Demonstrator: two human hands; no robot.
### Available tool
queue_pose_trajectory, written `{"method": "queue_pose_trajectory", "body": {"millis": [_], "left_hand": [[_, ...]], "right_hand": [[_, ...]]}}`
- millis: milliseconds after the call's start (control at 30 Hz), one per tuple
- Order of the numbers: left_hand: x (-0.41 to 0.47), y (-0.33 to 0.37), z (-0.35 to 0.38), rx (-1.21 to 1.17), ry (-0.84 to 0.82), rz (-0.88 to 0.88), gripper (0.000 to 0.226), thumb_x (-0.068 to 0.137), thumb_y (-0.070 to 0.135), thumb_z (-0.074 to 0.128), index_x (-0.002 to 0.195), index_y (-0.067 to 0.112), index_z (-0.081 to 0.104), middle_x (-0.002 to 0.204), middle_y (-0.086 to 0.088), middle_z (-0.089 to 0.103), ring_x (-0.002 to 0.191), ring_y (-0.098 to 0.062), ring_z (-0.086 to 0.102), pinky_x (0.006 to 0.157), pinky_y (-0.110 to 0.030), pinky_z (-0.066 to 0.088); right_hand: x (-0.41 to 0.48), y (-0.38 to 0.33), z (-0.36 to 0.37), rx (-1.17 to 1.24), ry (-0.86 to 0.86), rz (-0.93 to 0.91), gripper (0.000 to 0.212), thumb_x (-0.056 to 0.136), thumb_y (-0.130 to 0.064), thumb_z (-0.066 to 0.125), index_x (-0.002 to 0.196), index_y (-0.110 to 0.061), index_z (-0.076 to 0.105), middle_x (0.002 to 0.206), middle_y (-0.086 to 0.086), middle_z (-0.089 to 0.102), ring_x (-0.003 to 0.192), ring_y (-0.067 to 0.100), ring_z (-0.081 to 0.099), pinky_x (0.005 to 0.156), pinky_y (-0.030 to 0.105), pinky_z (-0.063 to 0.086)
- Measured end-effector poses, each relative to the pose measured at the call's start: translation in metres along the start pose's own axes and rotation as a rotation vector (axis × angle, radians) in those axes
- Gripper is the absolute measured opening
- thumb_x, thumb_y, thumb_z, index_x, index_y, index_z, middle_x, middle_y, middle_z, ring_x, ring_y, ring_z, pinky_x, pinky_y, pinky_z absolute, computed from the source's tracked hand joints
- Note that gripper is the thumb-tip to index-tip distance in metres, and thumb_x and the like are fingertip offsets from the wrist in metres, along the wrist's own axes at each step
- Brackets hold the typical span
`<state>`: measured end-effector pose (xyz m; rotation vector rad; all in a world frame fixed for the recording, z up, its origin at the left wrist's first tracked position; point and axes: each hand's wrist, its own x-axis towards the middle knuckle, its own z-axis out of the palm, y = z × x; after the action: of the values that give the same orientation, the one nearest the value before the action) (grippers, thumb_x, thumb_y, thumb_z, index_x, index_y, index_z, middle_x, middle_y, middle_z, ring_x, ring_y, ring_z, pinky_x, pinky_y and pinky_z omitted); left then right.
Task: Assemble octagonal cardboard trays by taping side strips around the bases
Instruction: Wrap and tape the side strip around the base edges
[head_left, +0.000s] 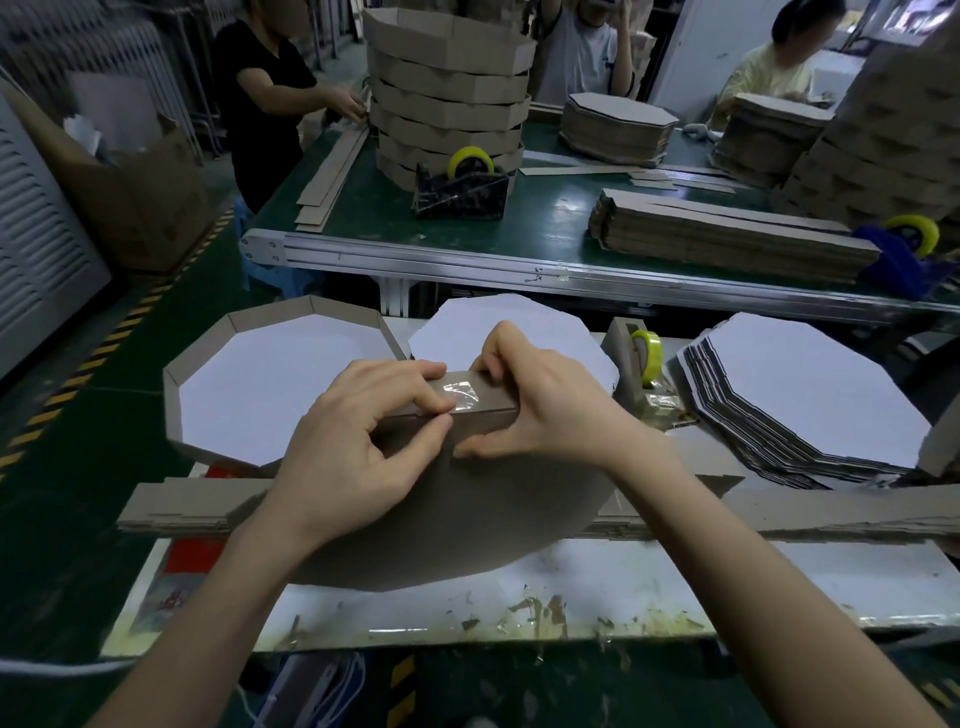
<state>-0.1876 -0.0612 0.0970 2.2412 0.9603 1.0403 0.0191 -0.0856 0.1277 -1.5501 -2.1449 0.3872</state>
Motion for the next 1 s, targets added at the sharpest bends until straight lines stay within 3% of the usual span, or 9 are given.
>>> {"method": "queue_pose_trajectory", "body": {"millis": [100,267,400,533,600,667,800,933,1000], "left_hand": [[0.002,0.010,0.006,0.034,0.077,-0.049,0.035,0.076,0.062,0.057,0.084,0.031,0.071,0.109,0.029,0.058,0.111,-0.005,0.053,0.088,-0.038,0.050],[0.000,0.013,0.011,0.150,0.104,0.007,0.041,0.076,0.067,0.051,0.085,0.030,0.068,0.105,0.040,0.047,0.108,-0.006,0.052,0.078,-0.039,0.052],[0.000,0.009,0.011,0.187,0.099,0.042,0.032,0.079,0.060,0.061,0.088,0.029,0.064,0.109,0.033,0.048,0.108,-0.009,0.052,0.073,-0.041,0.054],[-0.003,0.008,0.011,0.216,0.085,0.069,0.023,0.083,0.053,0.065,0.091,0.033,0.059,0.108,0.029,0.049,0.106,-0.006,0.049,0.067,-0.041,0.056],[-0.005,0.011,0.010,0.226,0.072,0.059,0.021,0.082,0.051,0.065,0.093,0.035,0.056,0.107,0.025,0.054,0.104,-0.007,0.048,0.067,-0.040,0.055],[-0.005,0.017,0.007,0.283,0.059,0.048,0.025,0.080,0.057,0.058,0.091,0.035,0.053,0.103,0.019,0.059,0.099,-0.009,0.050,0.077,-0.039,0.051],[0.009,0.034,0.008,0.569,-0.006,0.048,0.040,0.072,0.073,0.043,0.083,0.035,0.043,0.091,0.017,0.053,0.097,-0.014,0.052,0.101,-0.056,0.030],[0.025,0.047,0.027,0.685,-0.096,0.078,0.069,0.071,0.085,0.038,0.108,0.028,0.045,0.100,0.009,0.060,0.091,-0.017,0.059,0.069,-0.032,0.036],[0.028,0.045,0.034,0.794,-0.136,0.123,0.071,0.075,0.086,0.032,0.110,0.026,0.044,0.101,0.009,0.062,0.090,-0.014,0.059,0.065,-0.028,0.035]], "right_hand": [[-0.003,0.001,0.002,0.011,0.002,0.012,0.069,0.064,-0.045,0.088,0.092,-0.022,0.029,0.096,-0.005,0.061,0.080,0.027,0.056,0.075,0.047,0.048],[-0.008,-0.001,0.000,0.076,0.023,0.022,0.075,0.059,-0.042,0.091,0.094,-0.022,0.028,0.095,-0.015,0.057,0.084,0.026,0.058,0.077,0.047,0.050],[-0.007,-0.002,0.001,0.095,0.029,0.033,0.077,0.059,-0.039,0.092,0.096,-0.023,0.026,0.096,-0.016,0.056,0.088,0.024,0.060,0.080,0.048,0.050],[-0.012,0.001,-0.002,0.290,0.008,0.089,0.075,0.062,-0.036,0.091,0.101,-0.030,0.027,0.107,-0.005,0.067,0.104,0.018,0.063,0.096,0.046,0.049],[-0.014,0.002,-0.008,0.508,-0.013,0.101,0.065,0.070,-0.035,0.086,0.110,-0.033,0.034,0.114,0.002,0.069,0.103,0.015,0.065,0.098,0.039,0.050],[-0.013,0.000,-0.011,0.664,0.050,0.103,0.043,0.086,-0.027,0.073,0.116,-0.025,0.044,0.122,0.007,0.067,0.093,0.021,0.067,0.089,0.030,0.051],[-0.005,0.001,-0.012,0.769,0.309,0.225,0.004,0.096,-0.014,0.063,0.096,-0.013,0.060,0.115,0.010,0.068,0.095,0.025,0.072,0.084,0.036,0.056],[-0.001,0.007,-0.007,0.743,0.337,0.270,0.008,0.090,-0.006,0.069,0.089,-0.006,0.061,0.084,0.011,0.068,0.078,0.017,0.069,0.075,0.029,0.055],[0.000,0.010,-0.007,0.721,0.410,0.279,0.009,0.088,-0.005,0.071,0.084,-0.007,0.063,0.076,0.011,0.067,0.067,0.015,0.065,0.069,0.027,0.054]]}}
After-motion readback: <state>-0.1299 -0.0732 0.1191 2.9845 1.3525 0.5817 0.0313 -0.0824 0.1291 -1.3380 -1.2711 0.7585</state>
